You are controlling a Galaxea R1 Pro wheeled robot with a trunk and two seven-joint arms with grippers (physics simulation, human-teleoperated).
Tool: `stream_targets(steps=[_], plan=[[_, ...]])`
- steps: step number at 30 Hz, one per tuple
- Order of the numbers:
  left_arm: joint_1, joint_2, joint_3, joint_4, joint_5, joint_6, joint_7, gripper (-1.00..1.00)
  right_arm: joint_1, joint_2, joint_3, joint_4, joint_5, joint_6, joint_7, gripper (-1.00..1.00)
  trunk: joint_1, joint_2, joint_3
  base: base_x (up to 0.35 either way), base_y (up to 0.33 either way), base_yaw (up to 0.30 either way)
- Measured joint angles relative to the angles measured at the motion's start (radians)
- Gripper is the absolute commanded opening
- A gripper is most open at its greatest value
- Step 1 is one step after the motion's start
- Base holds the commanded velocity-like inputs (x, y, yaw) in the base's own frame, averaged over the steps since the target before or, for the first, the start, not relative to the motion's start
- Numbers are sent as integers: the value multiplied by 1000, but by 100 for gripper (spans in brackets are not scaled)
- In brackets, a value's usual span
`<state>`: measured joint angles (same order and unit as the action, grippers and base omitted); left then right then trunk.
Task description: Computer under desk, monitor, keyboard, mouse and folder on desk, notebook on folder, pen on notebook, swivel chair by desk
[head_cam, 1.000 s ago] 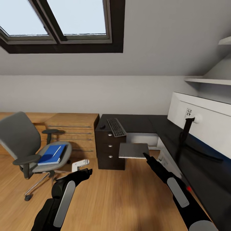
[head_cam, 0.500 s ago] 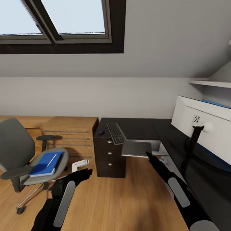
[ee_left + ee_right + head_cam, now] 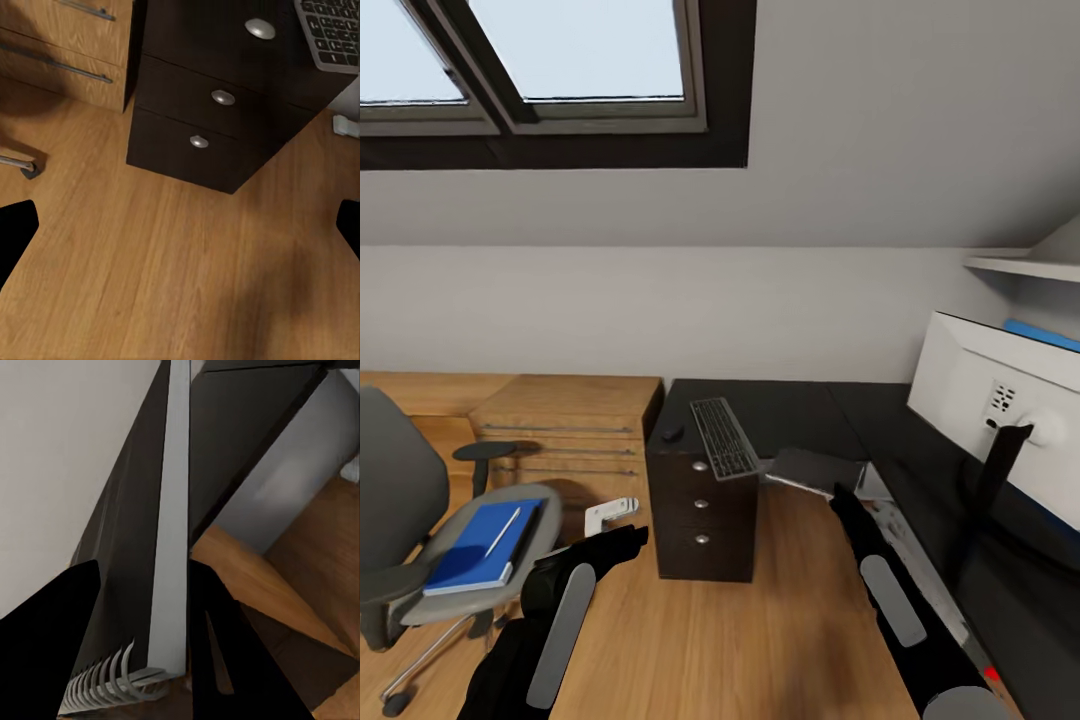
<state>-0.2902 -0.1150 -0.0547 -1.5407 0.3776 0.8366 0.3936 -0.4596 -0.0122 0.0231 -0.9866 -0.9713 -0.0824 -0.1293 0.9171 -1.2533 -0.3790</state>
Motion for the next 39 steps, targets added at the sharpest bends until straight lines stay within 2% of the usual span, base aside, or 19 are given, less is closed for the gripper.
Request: stream_targets(steps=[3, 7, 11, 15, 18, 19, 22, 34, 39], plan=[[0, 0, 0, 1, 0, 0, 0, 100, -2, 21, 1, 31, -1, -73, -15, -100, -11, 21, 9, 303, 0, 0], [0, 0, 0, 1, 0, 0, 0, 100, -6, 48, 1, 83, -5, -120, -24, -100, -27, 49, 22, 303, 0, 0], [0, -1, -4, 4, 1, 0, 1, 100, -8, 57, 0, 102, -5, -134, -26, -100, -35, 63, 28, 303, 0, 0], [0, 0, -15, 9, 0, 0, 1, 100, -9, 58, -2, 113, -6, -136, -28, -100, -35, 63, 28, 303, 0, 0], [0, -1, -19, 11, 0, 0, 1, 100, -27, 56, -13, 161, -8, -148, -37, -100, -35, 63, 28, 307, 0, 0], [0, -1, -21, 12, 0, 0, 2, 100, -55, 56, -33, 218, -11, -162, -45, -100, -35, 63, 28, 315, 0, 0], [0, -1, -21, 12, 0, 0, 2, 100, -75, 56, -43, 257, -10, -166, -47, -100, -35, 63, 28, 319, 0, 0], [0, -2, -23, 14, 1, 0, -4, 100, -82, 53, -50, 270, -16, -168, -49, -100, -35, 63, 28, 320, 0, 0], [0, 0, -22, 11, 3, 4, -7, 100, -82, 51, -56, 267, -11, -175, -48, -100, -34, 63, 28, 129, 0, 0]])
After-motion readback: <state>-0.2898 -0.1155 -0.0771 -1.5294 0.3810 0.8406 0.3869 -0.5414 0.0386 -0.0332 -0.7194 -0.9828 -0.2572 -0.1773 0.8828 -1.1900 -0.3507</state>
